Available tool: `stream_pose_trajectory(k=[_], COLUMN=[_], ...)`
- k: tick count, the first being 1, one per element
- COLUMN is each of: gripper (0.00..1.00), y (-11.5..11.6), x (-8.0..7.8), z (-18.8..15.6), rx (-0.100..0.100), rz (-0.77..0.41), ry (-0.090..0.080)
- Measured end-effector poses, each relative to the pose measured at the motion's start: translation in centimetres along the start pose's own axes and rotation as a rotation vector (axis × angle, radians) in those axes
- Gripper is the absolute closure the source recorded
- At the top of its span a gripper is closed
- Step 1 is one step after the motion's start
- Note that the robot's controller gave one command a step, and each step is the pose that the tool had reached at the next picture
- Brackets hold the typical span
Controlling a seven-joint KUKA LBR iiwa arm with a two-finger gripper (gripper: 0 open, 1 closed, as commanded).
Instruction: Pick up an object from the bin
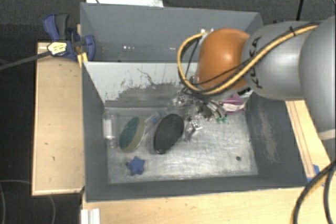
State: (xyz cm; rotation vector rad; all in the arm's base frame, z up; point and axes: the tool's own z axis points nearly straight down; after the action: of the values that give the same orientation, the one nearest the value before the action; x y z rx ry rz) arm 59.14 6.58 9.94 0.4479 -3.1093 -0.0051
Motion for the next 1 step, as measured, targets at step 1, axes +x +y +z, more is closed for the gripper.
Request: stream_pose_trajectory(k=[1], gripper=[0.00], y=[4.40], x=[1.64], z=[2.42], rx=[0.001], rz=[-0.486], ry=[0.000])
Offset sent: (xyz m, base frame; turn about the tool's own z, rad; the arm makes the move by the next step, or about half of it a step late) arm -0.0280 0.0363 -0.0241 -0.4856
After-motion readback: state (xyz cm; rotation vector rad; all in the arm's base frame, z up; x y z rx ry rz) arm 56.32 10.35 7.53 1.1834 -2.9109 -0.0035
